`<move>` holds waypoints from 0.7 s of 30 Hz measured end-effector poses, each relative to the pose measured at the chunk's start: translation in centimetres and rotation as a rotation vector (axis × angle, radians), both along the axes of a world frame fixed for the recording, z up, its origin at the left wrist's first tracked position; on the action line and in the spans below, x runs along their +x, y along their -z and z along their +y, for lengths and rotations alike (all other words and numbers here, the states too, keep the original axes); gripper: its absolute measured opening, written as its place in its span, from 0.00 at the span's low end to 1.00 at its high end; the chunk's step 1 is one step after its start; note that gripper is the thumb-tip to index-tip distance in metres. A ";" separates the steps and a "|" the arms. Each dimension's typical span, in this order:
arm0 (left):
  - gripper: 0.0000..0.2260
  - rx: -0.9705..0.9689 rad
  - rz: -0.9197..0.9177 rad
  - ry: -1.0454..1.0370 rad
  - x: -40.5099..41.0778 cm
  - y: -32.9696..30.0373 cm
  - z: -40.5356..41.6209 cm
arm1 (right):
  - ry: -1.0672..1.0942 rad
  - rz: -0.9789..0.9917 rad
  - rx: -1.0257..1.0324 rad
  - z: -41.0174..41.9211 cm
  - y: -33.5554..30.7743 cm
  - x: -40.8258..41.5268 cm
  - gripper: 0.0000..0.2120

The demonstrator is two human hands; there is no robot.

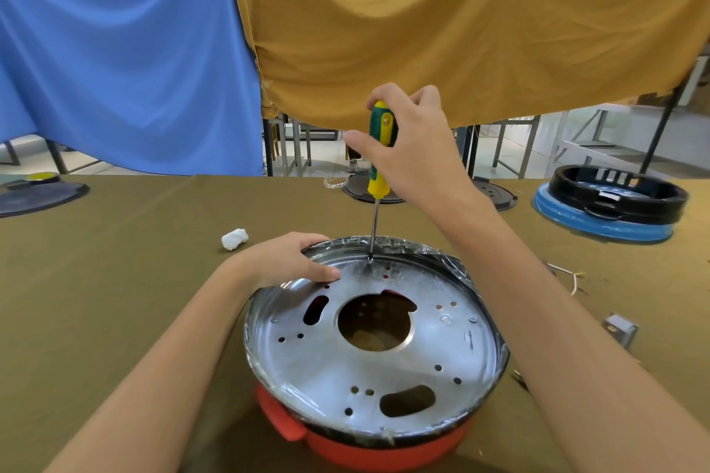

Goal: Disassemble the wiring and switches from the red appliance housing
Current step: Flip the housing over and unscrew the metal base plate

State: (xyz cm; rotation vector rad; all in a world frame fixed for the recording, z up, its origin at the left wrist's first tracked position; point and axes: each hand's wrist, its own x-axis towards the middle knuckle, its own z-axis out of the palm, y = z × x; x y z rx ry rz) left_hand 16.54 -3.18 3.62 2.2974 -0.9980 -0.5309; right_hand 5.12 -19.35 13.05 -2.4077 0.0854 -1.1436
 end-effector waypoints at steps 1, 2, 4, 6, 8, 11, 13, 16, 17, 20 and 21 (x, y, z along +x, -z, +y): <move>0.12 0.005 -0.007 -0.002 0.0 0.0 0.0 | 0.016 -0.014 -0.005 -0.1 -0.1 0.0 0.17; 0.12 0.009 -0.011 -0.003 0.0 0.0 0.0 | 0.020 -0.015 -0.005 -0.2 -0.1 0.0 0.17; 0.11 0.011 -0.016 -0.005 0.1 0.1 -0.1 | -0.005 -0.003 0.033 -0.5 -0.3 0.1 0.18; 0.12 0.016 -0.022 -0.018 0.1 0.1 -0.1 | -0.064 0.006 0.141 -0.6 -0.4 0.0 0.17; 0.12 0.014 -0.021 -0.017 0.1 0.1 -0.1 | -0.101 0.031 0.169 -0.5 -0.3 0.0 0.13; 0.11 0.009 -0.020 0.001 0.1 0.1 -0.1 | -0.063 0.050 0.091 -0.2 0.1 0.0 0.11; 0.11 0.006 -0.017 -0.001 0.1 0.1 0.0 | 0.011 0.005 0.046 -0.3 0.1 0.0 0.16; 0.10 -0.002 -0.006 0.008 0.0 0.1 -0.1 | 0.053 -0.024 0.023 -0.6 -0.3 -0.1 0.19; 0.10 -0.002 -0.008 0.010 0.0 0.1 -0.1 | 0.043 -0.015 0.026 -0.7 -0.4 -0.1 0.19; 0.10 -0.001 -0.013 0.009 0.1 0.0 0.0 | -0.025 -0.005 0.103 -0.6 -0.5 -0.2 0.17; 0.11 -0.001 -0.011 0.008 0.1 0.0 0.0 | -0.038 -0.008 0.110 -0.5 -0.4 -0.2 0.14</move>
